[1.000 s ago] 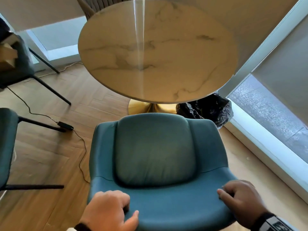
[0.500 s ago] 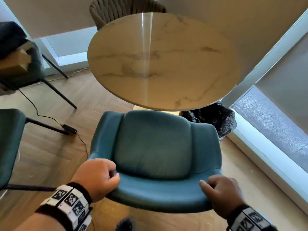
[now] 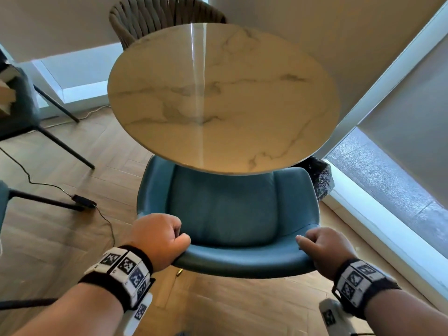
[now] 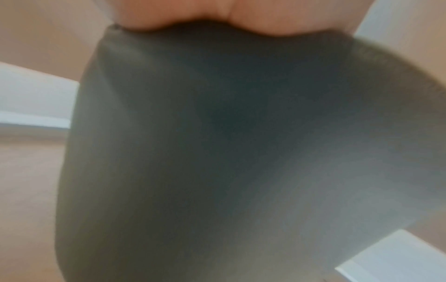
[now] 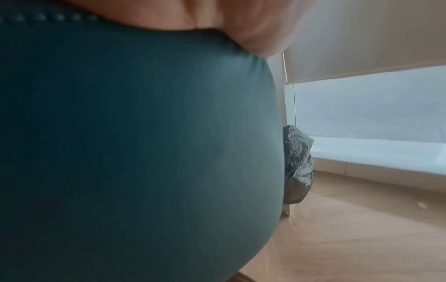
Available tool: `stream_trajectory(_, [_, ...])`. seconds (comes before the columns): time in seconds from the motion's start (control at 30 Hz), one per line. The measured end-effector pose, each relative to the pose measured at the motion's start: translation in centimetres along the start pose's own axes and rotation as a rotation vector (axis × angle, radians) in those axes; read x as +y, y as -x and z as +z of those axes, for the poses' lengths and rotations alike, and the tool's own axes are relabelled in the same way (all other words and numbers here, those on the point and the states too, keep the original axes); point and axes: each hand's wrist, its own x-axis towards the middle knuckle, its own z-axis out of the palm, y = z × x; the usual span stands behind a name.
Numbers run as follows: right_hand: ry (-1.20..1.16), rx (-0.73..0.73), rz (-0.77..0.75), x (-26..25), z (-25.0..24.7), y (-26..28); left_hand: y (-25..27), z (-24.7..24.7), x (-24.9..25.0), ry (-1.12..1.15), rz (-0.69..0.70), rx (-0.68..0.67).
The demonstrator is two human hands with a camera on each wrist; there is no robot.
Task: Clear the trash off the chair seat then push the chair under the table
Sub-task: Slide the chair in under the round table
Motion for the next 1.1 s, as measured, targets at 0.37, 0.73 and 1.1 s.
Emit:
stream_trajectory(0.37, [-0.034, -0.034, 0.057, -0.2, 0.3, 0.5, -0.3, -0.3, -0.4, 0.031, -0.027, -0.013])
stream_trajectory(0.73, [0.055, -0.007, 0.211, -1.5, -1.7, 1.1, 0.1, -2.4, -0.4, 0.198, -0.100, -0.020])
stream_trajectory(1.1, [-0.522, -0.050, 0.760, -2.5, 0.4, 2.6, -0.5, 1.0, -3.3, 0.532, -0.583, -0.045])
